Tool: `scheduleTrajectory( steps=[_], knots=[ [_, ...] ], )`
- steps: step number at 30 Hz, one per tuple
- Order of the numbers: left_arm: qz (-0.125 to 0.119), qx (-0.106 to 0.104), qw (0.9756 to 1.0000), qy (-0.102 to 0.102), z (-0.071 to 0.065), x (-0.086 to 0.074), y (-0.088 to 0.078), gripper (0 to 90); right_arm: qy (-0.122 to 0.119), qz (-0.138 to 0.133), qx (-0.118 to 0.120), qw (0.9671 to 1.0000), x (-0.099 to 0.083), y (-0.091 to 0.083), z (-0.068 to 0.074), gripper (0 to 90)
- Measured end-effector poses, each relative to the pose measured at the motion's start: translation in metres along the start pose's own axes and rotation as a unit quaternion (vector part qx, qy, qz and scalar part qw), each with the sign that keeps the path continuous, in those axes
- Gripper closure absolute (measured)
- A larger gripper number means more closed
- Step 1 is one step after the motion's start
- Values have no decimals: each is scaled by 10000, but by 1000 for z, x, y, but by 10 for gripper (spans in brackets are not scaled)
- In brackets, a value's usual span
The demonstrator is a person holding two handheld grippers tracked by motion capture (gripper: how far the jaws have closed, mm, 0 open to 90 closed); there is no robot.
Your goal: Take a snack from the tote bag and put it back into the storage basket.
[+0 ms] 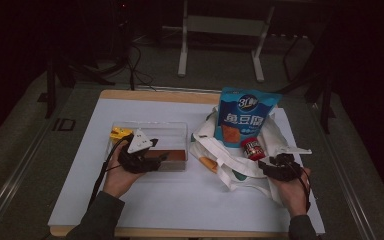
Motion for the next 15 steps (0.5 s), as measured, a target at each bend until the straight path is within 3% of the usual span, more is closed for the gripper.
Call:
scheduleTrajectory(
  steps=[3, 11, 15],
  knots=[
    [16, -105, 9999, 27, -4, -2, 1, 432, 95, -22, 77, 9999, 3, -4, -1, 503],
    [48, -395, 9992, 67, -19, -12, 11, 477, 32, -111, 211, 9997, 12, -12, -1, 521],
    [94, -629, 9979, -76, -24, -21, 18, 515, 17, -198, 246, 9995, 18, -15, 0, 524]
  ],
)
Point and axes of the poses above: each handheld gripper's, and its own axes: y roughly forward along the jaws, x roughly out of its top, z roughly to its left, the point moved 8 cm from there along y, roughly forward along the jaws, and after that the axes turned 3 degrees about z, right-handed, at the moved point
